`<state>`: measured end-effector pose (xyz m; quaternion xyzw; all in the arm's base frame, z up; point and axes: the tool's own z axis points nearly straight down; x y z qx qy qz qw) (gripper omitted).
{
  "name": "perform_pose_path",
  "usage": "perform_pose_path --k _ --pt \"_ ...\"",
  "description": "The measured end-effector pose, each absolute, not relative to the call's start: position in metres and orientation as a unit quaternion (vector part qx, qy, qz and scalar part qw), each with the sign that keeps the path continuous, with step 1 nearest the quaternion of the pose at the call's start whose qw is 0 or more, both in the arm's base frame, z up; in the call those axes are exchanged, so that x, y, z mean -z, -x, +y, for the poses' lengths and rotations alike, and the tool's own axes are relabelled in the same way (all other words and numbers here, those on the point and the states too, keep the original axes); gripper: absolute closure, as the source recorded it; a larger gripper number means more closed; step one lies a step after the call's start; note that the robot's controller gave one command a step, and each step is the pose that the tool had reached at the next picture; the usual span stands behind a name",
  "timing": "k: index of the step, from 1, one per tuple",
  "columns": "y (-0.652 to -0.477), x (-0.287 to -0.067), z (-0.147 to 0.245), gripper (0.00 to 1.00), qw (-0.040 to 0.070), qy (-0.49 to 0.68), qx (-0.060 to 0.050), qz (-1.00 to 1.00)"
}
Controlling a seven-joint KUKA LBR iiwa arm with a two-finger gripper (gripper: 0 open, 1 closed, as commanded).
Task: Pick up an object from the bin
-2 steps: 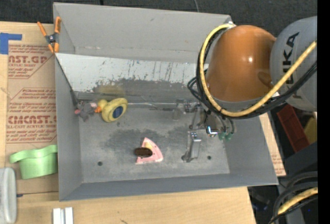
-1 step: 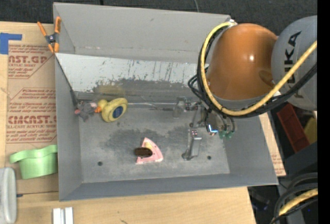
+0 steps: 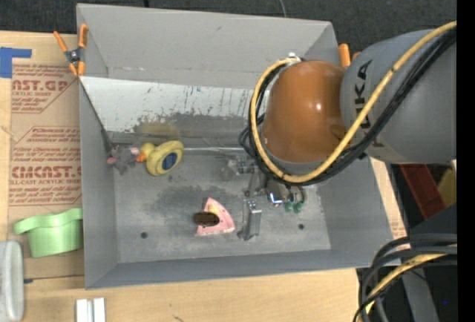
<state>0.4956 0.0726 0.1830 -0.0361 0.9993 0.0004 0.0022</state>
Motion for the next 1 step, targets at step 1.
perform_pose_path --k 1 --pt "-0.5003 -0.1593 0.1201 0.00 0.001 0.064 -0.001 0.998"
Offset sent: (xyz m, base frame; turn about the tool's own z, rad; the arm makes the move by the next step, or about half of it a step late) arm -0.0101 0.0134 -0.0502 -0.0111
